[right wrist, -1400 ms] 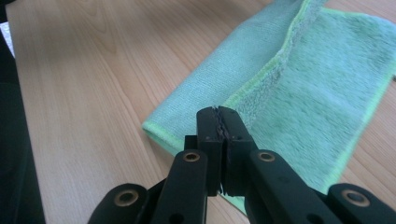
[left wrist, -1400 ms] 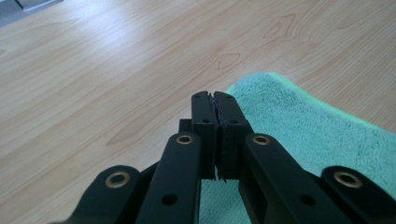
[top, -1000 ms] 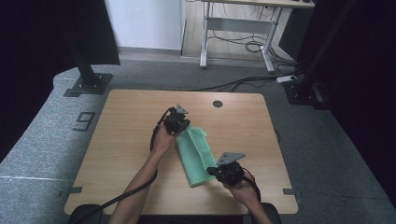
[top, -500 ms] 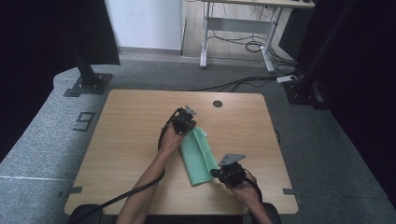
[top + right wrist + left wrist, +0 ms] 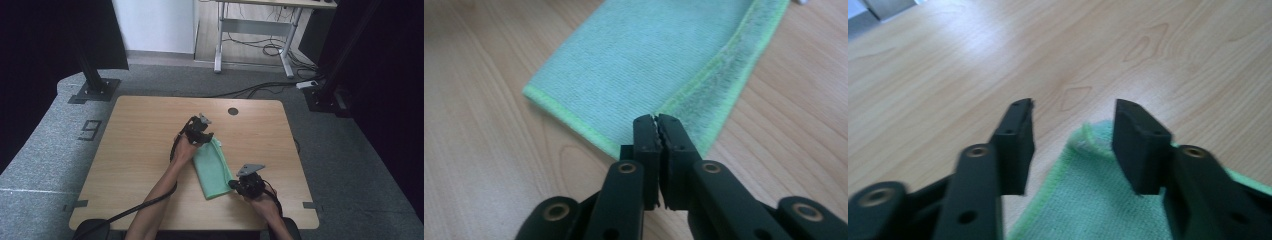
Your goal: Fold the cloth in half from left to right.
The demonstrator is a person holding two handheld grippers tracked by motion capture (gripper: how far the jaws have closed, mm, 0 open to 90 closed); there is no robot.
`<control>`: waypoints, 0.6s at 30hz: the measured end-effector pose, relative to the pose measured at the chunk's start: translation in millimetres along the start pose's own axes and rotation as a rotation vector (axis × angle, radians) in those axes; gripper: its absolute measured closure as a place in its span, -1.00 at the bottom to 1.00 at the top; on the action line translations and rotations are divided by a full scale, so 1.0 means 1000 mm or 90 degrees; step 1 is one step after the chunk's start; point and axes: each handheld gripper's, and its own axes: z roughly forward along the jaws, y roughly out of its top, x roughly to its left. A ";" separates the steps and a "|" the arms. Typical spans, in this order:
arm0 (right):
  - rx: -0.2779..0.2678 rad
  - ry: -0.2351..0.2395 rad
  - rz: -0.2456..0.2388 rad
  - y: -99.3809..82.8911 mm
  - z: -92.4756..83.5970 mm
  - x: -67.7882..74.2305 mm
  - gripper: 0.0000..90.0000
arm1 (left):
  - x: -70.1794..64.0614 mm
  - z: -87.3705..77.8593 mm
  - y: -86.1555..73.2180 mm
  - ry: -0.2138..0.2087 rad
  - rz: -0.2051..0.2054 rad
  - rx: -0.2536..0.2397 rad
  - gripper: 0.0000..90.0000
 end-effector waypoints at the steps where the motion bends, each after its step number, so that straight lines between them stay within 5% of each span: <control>1: 0.000 -0.005 0.004 0.000 -0.001 -0.001 0.77 | 0.000 0.000 0.000 0.000 0.000 0.000 -0.06; 10: -0.039 -0.055 0.025 -0.001 -0.013 -0.013 0.29 | 0.007 -0.025 0.000 -0.001 -0.013 -0.018 -0.40; 18: -0.039 -0.065 0.023 0.006 -0.002 -0.020 -0.11 | -0.001 -0.038 -0.028 -0.023 -0.009 0.015 -0.68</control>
